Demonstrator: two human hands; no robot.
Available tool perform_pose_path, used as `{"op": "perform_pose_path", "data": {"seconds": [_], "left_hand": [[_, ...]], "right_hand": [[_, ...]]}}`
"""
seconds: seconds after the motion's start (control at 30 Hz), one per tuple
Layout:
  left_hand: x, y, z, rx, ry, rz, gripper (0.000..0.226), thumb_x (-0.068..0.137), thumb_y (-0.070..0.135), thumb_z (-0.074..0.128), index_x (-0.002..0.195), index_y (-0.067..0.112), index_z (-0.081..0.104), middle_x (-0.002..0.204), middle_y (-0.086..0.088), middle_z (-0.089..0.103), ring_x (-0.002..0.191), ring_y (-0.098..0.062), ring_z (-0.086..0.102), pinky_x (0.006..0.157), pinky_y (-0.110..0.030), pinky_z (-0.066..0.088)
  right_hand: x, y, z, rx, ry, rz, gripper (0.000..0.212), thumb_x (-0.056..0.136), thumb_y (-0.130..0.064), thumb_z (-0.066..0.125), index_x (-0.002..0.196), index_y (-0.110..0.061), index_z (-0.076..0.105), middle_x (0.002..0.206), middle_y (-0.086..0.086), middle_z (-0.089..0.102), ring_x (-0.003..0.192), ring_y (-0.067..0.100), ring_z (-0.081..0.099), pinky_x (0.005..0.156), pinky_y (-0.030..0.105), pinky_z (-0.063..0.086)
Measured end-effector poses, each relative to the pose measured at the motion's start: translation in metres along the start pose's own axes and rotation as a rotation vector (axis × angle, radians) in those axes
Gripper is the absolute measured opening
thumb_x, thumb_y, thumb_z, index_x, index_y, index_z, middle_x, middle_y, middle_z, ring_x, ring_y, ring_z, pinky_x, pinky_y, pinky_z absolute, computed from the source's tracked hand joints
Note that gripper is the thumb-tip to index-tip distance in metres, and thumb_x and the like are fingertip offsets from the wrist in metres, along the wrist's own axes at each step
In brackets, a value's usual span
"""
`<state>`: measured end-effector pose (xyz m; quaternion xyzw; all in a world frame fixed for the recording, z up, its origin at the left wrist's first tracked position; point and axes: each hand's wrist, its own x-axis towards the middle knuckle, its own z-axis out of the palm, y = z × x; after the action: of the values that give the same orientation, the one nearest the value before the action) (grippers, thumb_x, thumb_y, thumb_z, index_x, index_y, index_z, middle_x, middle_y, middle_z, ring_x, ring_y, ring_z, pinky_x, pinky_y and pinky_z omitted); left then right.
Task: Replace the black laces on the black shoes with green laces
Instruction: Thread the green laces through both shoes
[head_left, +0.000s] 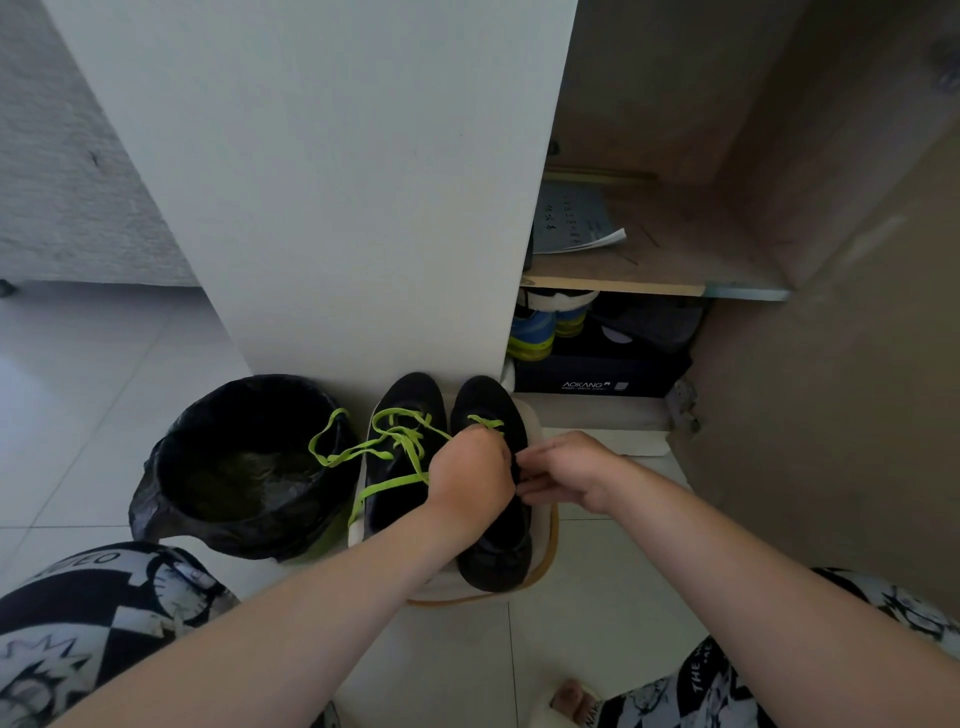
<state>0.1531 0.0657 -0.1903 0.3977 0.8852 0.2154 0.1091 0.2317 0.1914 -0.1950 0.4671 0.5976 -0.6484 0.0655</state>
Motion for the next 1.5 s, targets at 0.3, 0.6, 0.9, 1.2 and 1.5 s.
{"op": "perform_pose_path", "data": {"seconds": [0.3,0.6,0.9,1.2,1.5], "left_hand": [[0.011,-0.004,-0.003,-0.069,-0.085,-0.033,0.017,0.089,0.019,0.058,0.086,0.019,0.075,0.086,0.003,0.069,0.081,-0.018,0.066,0.063,-0.03,0.054],[0.013,-0.007,-0.009,-0.037,-0.117,-0.102,0.013,0.087,0.017,0.059,0.077,0.01,0.062,0.069,-0.001,0.058,0.074,-0.02,0.065,0.054,-0.025,0.044],[0.012,-0.01,-0.001,-0.215,-0.126,-0.146,0.015,0.094,0.018,0.062,0.095,0.01,0.074,0.095,-0.005,0.072,0.092,-0.022,0.067,0.076,-0.029,0.051],[0.015,-0.019,0.001,-0.41,-0.089,-0.167,0.005,0.083,0.021,0.077,0.08,0.018,0.077,0.086,0.007,0.072,0.082,-0.009,0.066,0.074,-0.023,0.049],[0.02,-0.026,-0.012,-0.251,-0.16,-0.029,0.006,0.082,0.028,0.077,0.082,0.022,0.079,0.085,0.009,0.072,0.079,-0.005,0.065,0.068,-0.019,0.046]], "right_hand": [[-0.002,0.001,0.004,-0.025,0.016,-0.04,0.024,0.09,-0.01,0.074,0.11,0.001,0.072,0.103,0.022,0.072,0.077,0.026,0.072,0.062,0.029,0.06],[-0.002,0.0,0.01,-0.122,0.052,-0.108,0.019,0.087,-0.002,0.073,0.105,-0.006,0.071,0.089,0.02,0.073,0.069,0.023,0.072,0.062,0.03,0.061],[-0.001,0.002,0.005,-0.019,0.033,-0.106,0.015,0.097,-0.007,0.063,0.108,0.0,0.07,0.087,0.019,0.071,0.068,0.024,0.072,0.061,0.032,0.061],[0.001,0.006,0.003,0.102,-0.008,-0.022,0.009,0.097,-0.001,0.06,0.103,0.0,0.067,0.091,0.022,0.067,0.07,0.026,0.071,0.06,0.032,0.061],[0.004,0.003,0.001,-0.007,-0.037,-0.025,0.017,0.096,-0.005,0.065,0.11,0.003,0.067,0.084,0.015,0.067,0.062,0.02,0.067,0.054,0.027,0.058]]}}
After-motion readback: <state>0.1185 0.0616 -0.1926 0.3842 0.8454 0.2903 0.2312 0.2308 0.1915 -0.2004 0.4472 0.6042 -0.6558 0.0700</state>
